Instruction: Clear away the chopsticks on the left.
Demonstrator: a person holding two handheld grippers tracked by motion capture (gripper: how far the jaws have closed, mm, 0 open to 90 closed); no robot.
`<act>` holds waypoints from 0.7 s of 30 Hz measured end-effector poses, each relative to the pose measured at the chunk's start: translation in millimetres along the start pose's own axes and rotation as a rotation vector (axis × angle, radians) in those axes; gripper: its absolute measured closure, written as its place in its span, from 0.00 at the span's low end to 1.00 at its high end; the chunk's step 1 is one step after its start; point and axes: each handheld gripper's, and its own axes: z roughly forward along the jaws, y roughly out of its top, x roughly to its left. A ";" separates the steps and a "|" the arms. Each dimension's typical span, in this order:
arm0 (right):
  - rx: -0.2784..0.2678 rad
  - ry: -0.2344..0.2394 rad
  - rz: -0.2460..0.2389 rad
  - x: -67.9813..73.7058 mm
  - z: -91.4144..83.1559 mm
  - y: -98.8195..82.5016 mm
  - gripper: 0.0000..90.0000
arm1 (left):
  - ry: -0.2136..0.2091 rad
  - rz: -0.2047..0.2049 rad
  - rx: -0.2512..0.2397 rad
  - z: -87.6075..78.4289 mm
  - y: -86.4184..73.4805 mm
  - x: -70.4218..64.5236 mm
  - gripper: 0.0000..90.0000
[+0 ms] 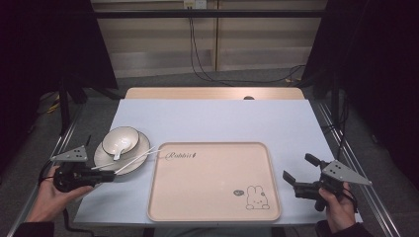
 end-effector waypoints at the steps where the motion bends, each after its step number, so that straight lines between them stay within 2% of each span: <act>1: 0.000 0.000 0.002 0.1 0.1 0.0 0.00 | 0.005 -0.013 -0.001 -0.4 0.6 -3.0 0.94; 10: 0.000 0.002 0.001 0.2 0.0 0.1 0.00 | 0.029 -0.091 -0.037 3.3 4.1 -36.2 0.94; 11: -0.001 0.004 0.001 0.3 0.1 0.2 0.00 | 0.038 -0.115 -0.034 5.0 5.9 -42.8 0.94; 12: -0.001 0.004 0.001 0.3 0.1 0.2 0.00 | 0.038 -0.115 -0.034 5.0 5.9 -42.8 0.94; 13: -0.001 0.004 -0.001 0.4 0.2 0.2 0.00 | 0.050 -0.134 -0.038 7.3 7.0 -47.7 0.94; 17: -0.003 0.004 -0.007 0.4 0.3 0.2 0.00 | 0.041 -0.174 -0.049 14.6 11.0 -59.7 0.94; 20: -0.002 0.008 -0.008 0.3 0.3 0.3 0.00 | 0.044 -0.179 -0.045 18.3 13.6 -64.8 0.94; 21: -0.002 0.014 -0.012 0.0 0.9 0.4 0.00 | 0.047 -0.192 -0.055 20.0 14.8 -67.4 0.94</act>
